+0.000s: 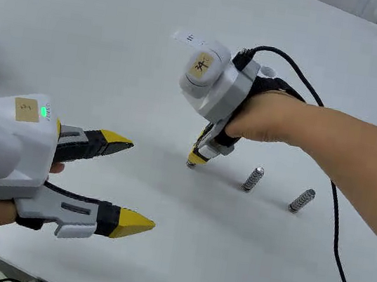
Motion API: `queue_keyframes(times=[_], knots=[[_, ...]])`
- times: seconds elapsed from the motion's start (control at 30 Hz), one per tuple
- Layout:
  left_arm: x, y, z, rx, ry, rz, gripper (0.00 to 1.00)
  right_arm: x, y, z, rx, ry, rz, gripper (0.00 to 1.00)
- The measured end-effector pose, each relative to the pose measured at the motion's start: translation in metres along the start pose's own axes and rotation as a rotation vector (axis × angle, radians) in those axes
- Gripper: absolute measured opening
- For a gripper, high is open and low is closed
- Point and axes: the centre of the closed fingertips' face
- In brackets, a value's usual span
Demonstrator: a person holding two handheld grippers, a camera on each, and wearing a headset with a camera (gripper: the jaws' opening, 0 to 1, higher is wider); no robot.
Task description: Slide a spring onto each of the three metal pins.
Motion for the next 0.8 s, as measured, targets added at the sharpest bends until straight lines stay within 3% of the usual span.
queue_keyframes(times=[0.43, 0.8], knots=[[0.004, -0.002, 0.002, -0.002, -0.006, 0.000, 0.73, -0.003, 0.013, 0.004, -0.006, -0.045, 0.072, 0.31], [0.013, -0.007, 0.003, -0.012, -0.023, -0.002, 0.73, -0.034, 0.035, 0.017, -0.053, -0.122, 0.138, 0.48]])
Point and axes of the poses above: the centre of the closed fingertips' face, and the gripper's own axes: y roughly backward along the fingers, z roughly to its right, x roughly out of its top, and after that the axes turned 9 degrees about -x, right-handed
